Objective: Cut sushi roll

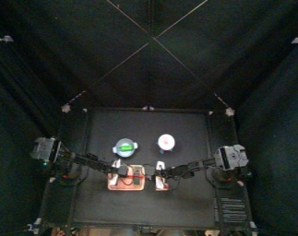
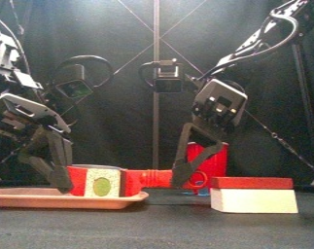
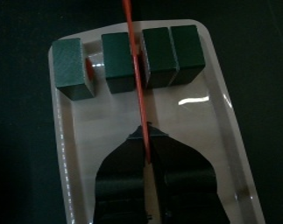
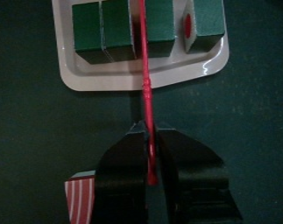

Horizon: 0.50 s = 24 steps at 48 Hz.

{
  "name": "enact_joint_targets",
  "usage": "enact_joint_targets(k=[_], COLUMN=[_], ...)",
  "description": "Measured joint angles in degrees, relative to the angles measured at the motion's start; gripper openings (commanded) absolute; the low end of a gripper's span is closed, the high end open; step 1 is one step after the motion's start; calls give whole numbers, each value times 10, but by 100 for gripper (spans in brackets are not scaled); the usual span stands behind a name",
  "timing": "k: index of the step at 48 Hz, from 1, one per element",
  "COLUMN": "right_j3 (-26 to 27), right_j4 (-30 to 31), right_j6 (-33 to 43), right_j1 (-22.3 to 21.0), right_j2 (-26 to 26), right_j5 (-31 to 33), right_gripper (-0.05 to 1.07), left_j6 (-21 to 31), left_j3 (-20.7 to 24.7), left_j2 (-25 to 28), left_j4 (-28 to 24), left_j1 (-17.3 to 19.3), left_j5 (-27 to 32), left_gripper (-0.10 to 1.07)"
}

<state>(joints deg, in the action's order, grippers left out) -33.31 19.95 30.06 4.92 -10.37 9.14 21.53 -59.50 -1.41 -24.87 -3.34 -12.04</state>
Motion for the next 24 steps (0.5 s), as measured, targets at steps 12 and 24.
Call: enact_joint_targets(k=[12,24], right_j3=[0,3], right_j4=[1,2], right_j6=[-2,-6], right_j1=[-2,-2], right_j2=[0,4], right_j5=[1,4], right_gripper=[42,42], left_j6=[0,0], left_j3=[0,0], left_j2=[0,-3], left_j4=[0,0], left_j1=[2,2], left_j5=[2,1], left_gripper=[34,34])
